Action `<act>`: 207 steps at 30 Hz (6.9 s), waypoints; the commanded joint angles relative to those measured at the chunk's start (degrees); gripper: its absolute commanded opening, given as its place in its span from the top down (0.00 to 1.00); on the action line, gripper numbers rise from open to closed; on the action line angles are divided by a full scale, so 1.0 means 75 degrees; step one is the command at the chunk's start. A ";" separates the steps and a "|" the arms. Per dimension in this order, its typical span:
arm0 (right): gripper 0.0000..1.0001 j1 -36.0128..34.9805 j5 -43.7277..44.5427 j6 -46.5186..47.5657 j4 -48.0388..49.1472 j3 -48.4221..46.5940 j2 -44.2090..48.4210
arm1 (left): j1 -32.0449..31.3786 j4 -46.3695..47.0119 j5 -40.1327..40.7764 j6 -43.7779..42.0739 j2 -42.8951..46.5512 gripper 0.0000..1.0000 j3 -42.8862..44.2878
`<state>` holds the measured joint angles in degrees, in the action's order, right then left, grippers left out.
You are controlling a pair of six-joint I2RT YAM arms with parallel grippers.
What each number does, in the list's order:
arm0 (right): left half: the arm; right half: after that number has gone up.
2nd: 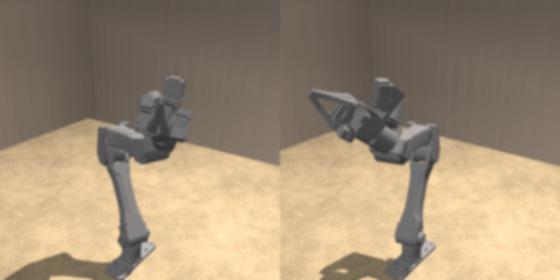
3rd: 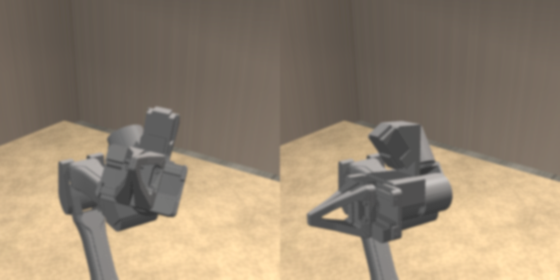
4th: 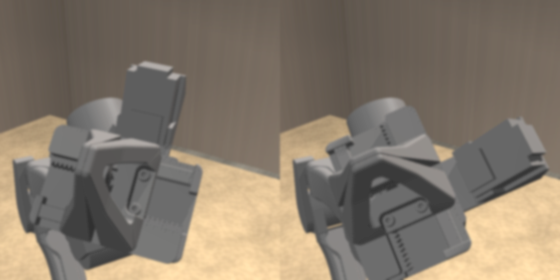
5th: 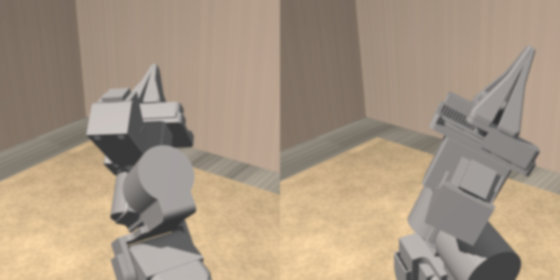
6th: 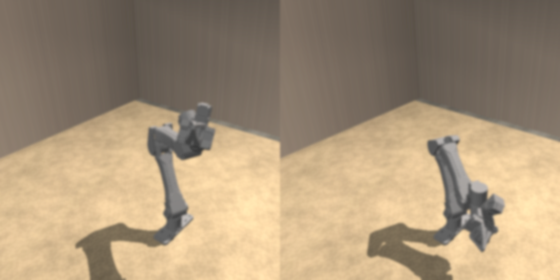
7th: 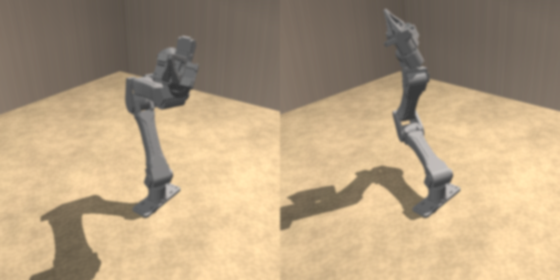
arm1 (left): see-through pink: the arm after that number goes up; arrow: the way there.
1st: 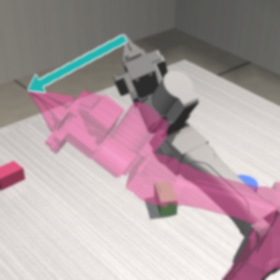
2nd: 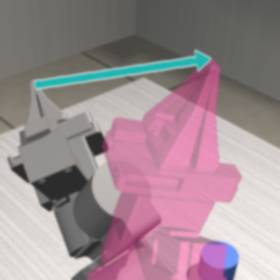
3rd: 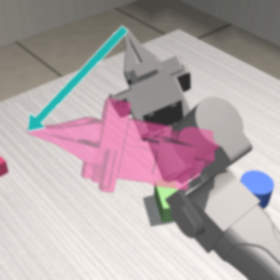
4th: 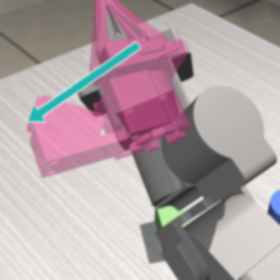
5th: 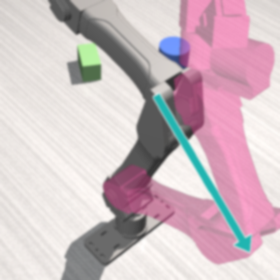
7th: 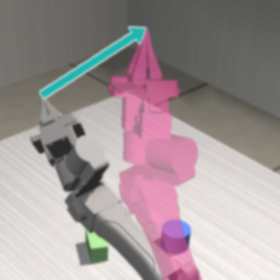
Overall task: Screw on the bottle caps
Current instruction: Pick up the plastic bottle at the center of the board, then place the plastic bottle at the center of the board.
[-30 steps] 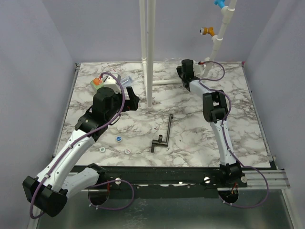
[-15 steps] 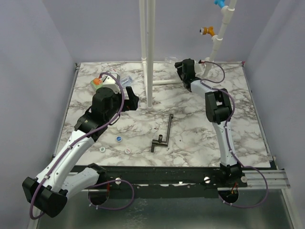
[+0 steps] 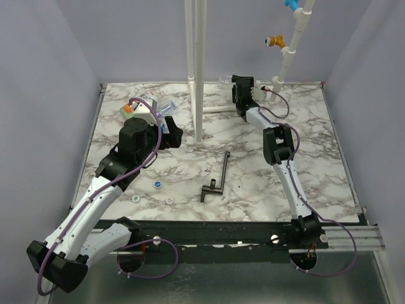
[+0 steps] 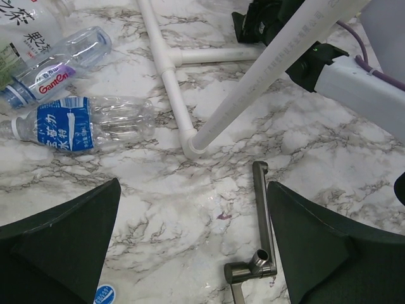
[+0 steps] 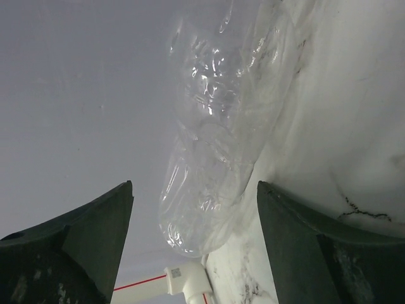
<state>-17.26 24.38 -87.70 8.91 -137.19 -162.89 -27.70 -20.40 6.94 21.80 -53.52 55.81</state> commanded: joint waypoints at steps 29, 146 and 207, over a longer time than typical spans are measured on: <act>1.00 0.0766 -0.1590 0.0255 0.4201 0.1701 -0.0677 | 0.0061 -0.0469 0.0381 -0.0129 -0.0219 0.01 0.0539; 0.93 0.0098 -0.1449 1.2279 0.9333 1.2659 0.6333 | 0.0073 0.0096 -0.0480 -0.0593 0.0245 0.01 -0.0252; 0.20 0.0084 -0.1460 1.1989 0.8774 1.3158 0.7175 | 0.0084 0.0100 -0.0492 -0.0516 0.0320 0.01 -0.0234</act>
<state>-16.71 12.99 2.57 73.95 -39.35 -110.98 -27.44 -19.42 3.70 17.76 -51.86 54.39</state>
